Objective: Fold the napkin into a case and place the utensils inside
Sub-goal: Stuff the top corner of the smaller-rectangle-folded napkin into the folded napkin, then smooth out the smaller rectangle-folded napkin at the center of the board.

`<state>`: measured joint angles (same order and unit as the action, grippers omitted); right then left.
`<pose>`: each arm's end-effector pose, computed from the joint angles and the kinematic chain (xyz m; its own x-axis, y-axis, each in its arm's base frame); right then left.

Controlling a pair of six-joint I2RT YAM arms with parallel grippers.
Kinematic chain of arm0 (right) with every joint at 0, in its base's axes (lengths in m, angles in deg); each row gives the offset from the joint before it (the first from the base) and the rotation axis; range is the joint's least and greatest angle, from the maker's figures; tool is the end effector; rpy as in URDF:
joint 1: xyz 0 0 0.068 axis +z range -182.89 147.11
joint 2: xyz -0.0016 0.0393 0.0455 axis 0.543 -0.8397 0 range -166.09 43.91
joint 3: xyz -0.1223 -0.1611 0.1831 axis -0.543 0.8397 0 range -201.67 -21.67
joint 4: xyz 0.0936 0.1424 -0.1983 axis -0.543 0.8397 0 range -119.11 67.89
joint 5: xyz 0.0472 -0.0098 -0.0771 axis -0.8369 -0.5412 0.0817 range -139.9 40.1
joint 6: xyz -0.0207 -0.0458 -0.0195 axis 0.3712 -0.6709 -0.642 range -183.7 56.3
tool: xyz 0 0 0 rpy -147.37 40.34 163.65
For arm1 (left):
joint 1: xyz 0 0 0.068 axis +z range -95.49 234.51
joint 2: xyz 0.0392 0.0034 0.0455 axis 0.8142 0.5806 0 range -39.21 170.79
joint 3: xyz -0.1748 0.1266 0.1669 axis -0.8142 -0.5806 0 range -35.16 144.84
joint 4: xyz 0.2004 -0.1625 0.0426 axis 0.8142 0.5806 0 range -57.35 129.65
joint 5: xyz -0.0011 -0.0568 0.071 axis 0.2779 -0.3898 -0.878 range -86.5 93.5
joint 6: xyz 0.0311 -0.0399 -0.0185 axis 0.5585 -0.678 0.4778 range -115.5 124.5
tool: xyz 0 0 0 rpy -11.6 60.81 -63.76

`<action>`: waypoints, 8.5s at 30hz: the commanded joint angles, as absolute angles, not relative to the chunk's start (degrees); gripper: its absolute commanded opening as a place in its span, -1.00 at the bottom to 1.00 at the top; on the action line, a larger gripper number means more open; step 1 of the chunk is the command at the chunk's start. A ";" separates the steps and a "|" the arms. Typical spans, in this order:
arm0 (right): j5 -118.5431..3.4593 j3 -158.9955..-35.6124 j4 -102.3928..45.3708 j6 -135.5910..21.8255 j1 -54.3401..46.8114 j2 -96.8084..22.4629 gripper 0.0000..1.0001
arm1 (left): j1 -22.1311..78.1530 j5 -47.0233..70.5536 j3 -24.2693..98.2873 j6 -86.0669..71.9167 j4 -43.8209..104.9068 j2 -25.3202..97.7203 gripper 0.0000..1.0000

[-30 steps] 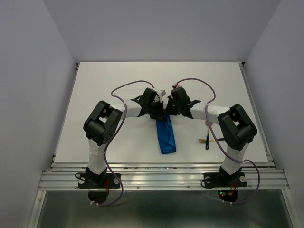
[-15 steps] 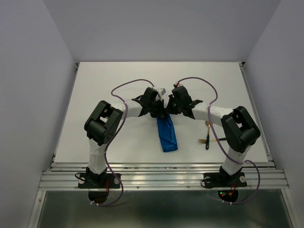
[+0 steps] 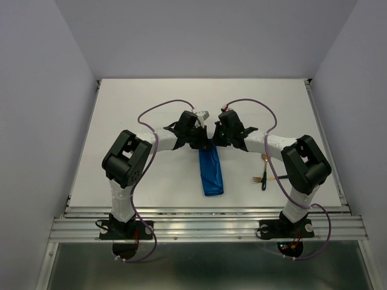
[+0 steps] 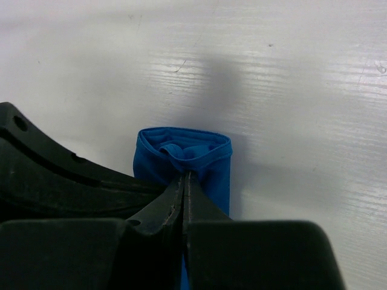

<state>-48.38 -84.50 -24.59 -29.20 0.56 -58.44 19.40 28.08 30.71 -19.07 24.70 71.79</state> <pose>0.3197 0.2099 0.1856 -0.7810 0.1626 -0.6030 -0.1126 0.9130 0.3920 0.3309 -0.2507 0.1645 -0.7707 0.0973 -0.6297 0.5302 0.6461 -0.5491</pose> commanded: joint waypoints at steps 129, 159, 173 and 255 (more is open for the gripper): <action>-49.02 -87.15 -24.54 -26.87 1.03 -60.51 -0.98 | 20.23 28.38 25.58 -28.81 9.53 70.40 -1.00; -49.46 -87.06 -23.57 -28.01 1.03 -57.78 -0.98 | 20.06 27.15 26.63 -24.67 14.28 73.91 -1.00; -51.92 -86.88 -21.99 -28.72 1.03 -55.76 -0.98 | 19.97 25.92 27.33 -25.91 13.14 76.46 -1.00; -40.23 -93.56 -12.49 -40.85 4.46 -62.26 -0.21 | 24.19 15.02 13.45 -21.78 29.13 52.11 -1.00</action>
